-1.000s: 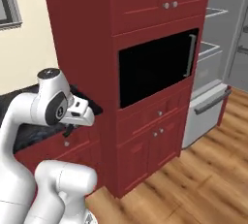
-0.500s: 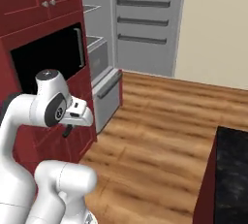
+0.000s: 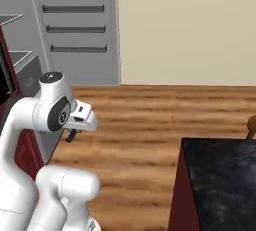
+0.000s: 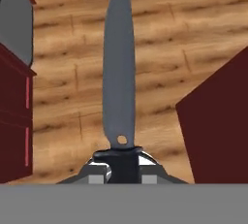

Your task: Retrieve the butter from the fridge and place it on a plate on the dining table. Then retrieve the butter knife by the fridge and place it near the plate.

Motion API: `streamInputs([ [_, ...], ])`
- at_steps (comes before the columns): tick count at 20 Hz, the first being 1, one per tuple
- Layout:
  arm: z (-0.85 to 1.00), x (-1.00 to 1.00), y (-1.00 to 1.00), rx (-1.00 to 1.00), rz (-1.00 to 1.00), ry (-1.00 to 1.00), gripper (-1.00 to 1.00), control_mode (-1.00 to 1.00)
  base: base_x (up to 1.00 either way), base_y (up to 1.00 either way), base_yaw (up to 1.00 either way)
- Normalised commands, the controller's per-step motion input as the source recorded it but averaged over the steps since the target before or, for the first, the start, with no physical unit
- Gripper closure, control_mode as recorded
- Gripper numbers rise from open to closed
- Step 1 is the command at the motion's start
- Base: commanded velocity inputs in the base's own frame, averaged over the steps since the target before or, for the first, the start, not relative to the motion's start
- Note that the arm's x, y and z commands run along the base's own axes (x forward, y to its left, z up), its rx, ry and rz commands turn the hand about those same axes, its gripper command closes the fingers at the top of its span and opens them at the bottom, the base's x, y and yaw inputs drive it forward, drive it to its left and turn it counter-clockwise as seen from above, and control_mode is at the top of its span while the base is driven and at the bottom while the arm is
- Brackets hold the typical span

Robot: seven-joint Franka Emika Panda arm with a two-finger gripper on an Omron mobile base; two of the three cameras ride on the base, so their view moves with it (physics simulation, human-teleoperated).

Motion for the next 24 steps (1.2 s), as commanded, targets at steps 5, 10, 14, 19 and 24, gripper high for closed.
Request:
streamInputs([
  [5, 0.0, 0.0, 0.0, 0.0, 0.0, 0.0, 1.0, 1.0, 0.47, 0.01, -0.58],
  [10, 0.0, 0.0, 0.0, 0.0, 0.0, 0.0, 1.0, 1.0, -0.19, 0.04, -0.78],
  [14, 0.0, 0.0, 0.0, 0.0, 0.0, 0.0, 1.0, 1.0, 0.0, 0.45, -0.69],
  [19, 0.0, 0.0, 0.0, 0.0, 0.0, 0.0, 1.0, 1.0, -0.01, 0.43, -0.57],
  [24, 0.0, 0.0, 0.0, 0.0, 0.0, 0.0, 1.0, 1.0, 0.35, 0.13, -0.38],
])
